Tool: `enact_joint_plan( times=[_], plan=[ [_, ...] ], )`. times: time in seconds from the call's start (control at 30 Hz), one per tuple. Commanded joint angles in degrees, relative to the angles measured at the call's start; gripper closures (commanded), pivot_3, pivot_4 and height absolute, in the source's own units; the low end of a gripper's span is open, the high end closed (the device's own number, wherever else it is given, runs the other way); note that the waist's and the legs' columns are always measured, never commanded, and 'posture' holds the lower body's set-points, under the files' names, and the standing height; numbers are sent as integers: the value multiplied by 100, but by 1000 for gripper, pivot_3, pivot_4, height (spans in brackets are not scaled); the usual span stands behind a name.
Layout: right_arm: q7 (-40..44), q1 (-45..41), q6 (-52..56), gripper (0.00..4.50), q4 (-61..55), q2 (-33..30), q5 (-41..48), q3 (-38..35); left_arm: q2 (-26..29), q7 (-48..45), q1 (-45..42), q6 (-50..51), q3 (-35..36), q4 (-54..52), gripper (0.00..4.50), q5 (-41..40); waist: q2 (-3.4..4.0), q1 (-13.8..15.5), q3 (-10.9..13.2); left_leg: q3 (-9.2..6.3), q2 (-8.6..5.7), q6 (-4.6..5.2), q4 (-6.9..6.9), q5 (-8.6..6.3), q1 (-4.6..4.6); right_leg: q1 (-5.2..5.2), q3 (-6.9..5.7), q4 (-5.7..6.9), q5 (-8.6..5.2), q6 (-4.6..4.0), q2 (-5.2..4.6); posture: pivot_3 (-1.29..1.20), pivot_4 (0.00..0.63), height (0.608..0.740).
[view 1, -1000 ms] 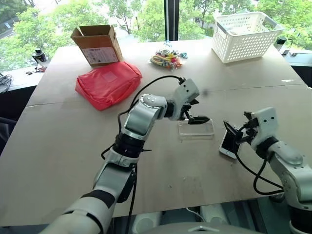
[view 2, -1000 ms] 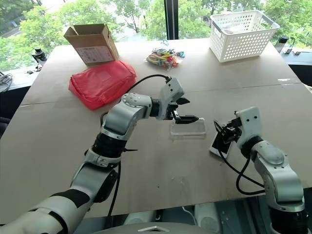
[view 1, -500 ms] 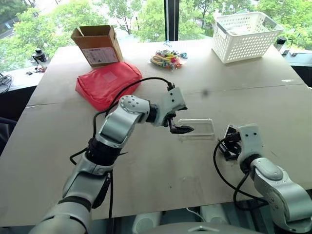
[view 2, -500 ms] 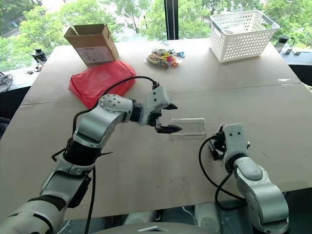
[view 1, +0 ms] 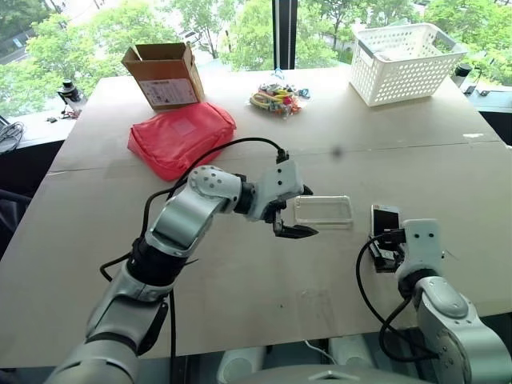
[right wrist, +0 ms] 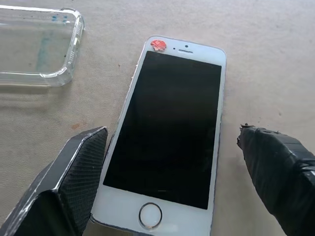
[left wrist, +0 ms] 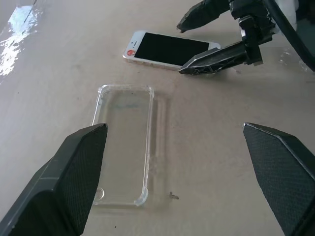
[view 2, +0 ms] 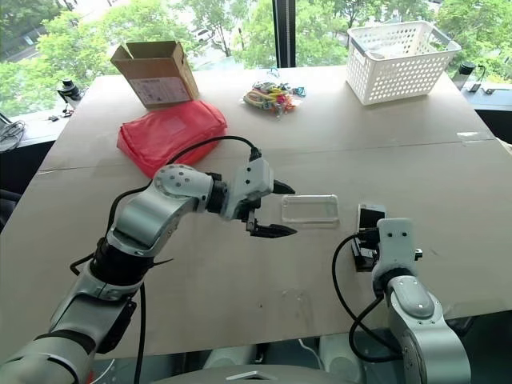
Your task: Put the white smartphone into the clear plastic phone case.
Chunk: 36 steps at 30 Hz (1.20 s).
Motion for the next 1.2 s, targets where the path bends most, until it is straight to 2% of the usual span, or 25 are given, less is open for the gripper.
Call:
enact_joint_plan(
  times=[0.03, 0.2, 0.23, 0.3, 0.33, 0.37, 0.4, 0.57, 0.67, 0.8, 0.87, 0.9, 0.93, 1.03, 1.13, 1.17, 1.2],
  plan=[
    [140, 325, 260, 0, 317, 71, 156, -156, 50, -114, 39, -392, 49, -85, 29, -93, -1, 2, -1, -2, 0, 0, 0, 0, 0, 0, -1, 1, 0, 0, 0, 0, 150, 740],
    [120, 557, 178, 0, 530, 133, 73, -144, 47, -20, 76, -541, 65, -3, 29, -33, -9, 5, -20, -11, 1, 2, -2, -1, -1, 0, -9, 0, -1, -2, 3, 0, 150, 740],
    [137, 644, 82, 393, 633, 127, 44, -112, 46, -6, 95, -550, 66, -5, 0, -37, -12, 10, -23, -11, 1, 2, -3, -2, -1, 1, -10, -1, -1, -2, 3, 0, 150, 740],
    [155, 753, -39, 655, 790, 198, 67, -124, 49, 21, 124, -571, 62, -8, 0, -41, -24, 11, -45, -12, 1, 4, -3, -3, -2, 1, -11, -3, -2, -1, 3, 0, 150, 740],
    [164, 790, -119, 1129, 877, 231, 81, -143, 49, 39, 138, -584, 61, -7, 0, -34, -43, 4, -67, -11, 1, 4, -6, -3, -1, 2, -11, -5, -2, -1, 3, 0, 150, 740],
    [173, 810, -190, 1421, 942, 246, 87, -152, 48, 53, 145, -592, 62, -6, 0, -28, -54, 4, -77, -13, 3, 4, -9, -3, 1, 2, -12, -5, -3, -2, 4, 0, 150, 740],
    [189, 819, -283, 1516, 1023, 237, 78, -153, 42, 74, 152, -594, 67, -5, 0, -24, -63, 4, -90, -15, 3, 4, -9, -3, 1, 2, -13, -5, -3, -3, 4, 0, 150, 740],
    [410, 761, -915, 1562, 1468, -24, -33, -112, -8, 144, 169, -735, 71, 60, 0, -7, -93, 4, -124, -17, 3, 8, -9, -5, 27, 30, -15, -8, -4, -3, 4, 0, 150, 740],
    [710, 596, -1399, 1562, 1664, -334, -25, -184, -92, 125, 110, -681, 194, 100, 0, -187, -90, 2, -122, -16, 5, 13, -20, -9, 99, 102, -17, -30, -22, -15, 2, 0, 150, 740],
    [895, -243, -1892, 1562, 2208, -908, -69, -583, -221, 239, -83, -280, 377, 453, 0, -367, -96, -25, -121, -6, 9, 19, -27, -10, 111, 121, -10, -60, -32, 4, 3, 0, 150, 740],
    [1151, -971, -2040, 1562, 2447, -1249, 113, -779, -249, 322, -158, -371, 454, 750, 0, -320, -50, -37, -90, 3, 6, 21, -14, -8, 115, 127, -3, -59, -27, -1, 4, 0, 150, 740],
    [1283, -1274, -2098, 1562, 2542, -1408, 187, -847, -271, 384, -194, -423, 495, 870, 537, -303, -33, -38, -75, 8, 4, 23, -6, -7, 118, 131, 3, -56, -25, -2, 4, 0, 150, 740],
    [1492, -1514, -2109, 1562, 2566, -1545, 348, -909, -283, 421, -223, -443, 546, 957, 767, -313, -13, -37, -55, 15, 3, 26, -5, -5, 117, 128, 9, -51, -21, -6, 4, 0, 150, 740],
    [2582, -1783, -2341, 1562, 2664, -2047, 859, -908, -216, 424, -253, -616, 621, 1093, 2158, -272, 22, -35, -28, 28, 0, 26, -7, -3, 93, 82, 14, -3, 6, -11, 9, 0, 150, 740],
    [4291, -1945, -3676, 1562, 3365, -2922, 763, -457, -333, 633, -308, -798, 691, 1373, 3721, -192, 22, -42, -28, 24, 10, 26, -63, -3, 88, 56, 1, -6, -10, -27, 17, 0, 150, 740],
    [4665, -2111, -3965, 1562, 3628, -3099, 746, -340, -378, 695, -325, -839, 708, 1450, 4424, -175, 22, -42, -28, 31, 10, 23, -80, -2, 69, 31, 3, -16, -14, -26, 14, 0, 150, 740],
    [4875, -2315, -4114, 1562, 3870, -3188, 749, -272, -407, 720, -340, -866, 708, 1497, 4424, -158, 22, -48, -28, 33, 9, 23, -80, -2, 66, 29, 4, -16, -14, -26, 13, 0, 150, 740]
  ],
)
